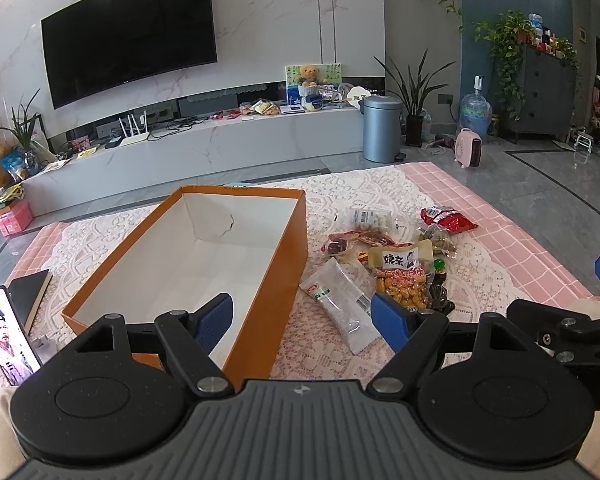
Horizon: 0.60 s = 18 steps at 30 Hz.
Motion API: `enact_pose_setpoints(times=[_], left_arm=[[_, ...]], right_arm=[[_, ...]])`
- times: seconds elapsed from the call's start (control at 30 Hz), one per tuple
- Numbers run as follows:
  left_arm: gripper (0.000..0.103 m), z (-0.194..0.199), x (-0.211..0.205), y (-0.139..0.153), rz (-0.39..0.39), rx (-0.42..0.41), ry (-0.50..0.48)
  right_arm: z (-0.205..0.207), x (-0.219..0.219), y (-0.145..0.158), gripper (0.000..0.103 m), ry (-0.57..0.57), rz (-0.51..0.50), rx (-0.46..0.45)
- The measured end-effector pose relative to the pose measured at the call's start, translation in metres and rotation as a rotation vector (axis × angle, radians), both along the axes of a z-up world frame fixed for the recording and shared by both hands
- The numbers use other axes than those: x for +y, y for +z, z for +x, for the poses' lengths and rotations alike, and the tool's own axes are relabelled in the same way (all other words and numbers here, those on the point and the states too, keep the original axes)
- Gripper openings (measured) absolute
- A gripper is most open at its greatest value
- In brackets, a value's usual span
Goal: Organize snacks
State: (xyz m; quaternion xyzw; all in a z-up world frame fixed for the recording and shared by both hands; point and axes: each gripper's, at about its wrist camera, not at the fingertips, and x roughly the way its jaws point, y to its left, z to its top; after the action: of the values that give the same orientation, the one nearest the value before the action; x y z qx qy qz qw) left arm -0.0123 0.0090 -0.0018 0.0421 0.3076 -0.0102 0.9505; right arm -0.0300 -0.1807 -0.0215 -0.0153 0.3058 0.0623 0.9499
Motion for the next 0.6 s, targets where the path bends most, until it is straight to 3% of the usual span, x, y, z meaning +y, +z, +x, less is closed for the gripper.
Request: enact_pose_setpoints(times=[0.6], left_arm=[[0.092,-0.0036,-0.0017,-0.0028,0.007,0.0,-0.005]], right_arm=[[-0.001,0.0004,-0.0018,0.099,-0.008,0.001,0.016]])
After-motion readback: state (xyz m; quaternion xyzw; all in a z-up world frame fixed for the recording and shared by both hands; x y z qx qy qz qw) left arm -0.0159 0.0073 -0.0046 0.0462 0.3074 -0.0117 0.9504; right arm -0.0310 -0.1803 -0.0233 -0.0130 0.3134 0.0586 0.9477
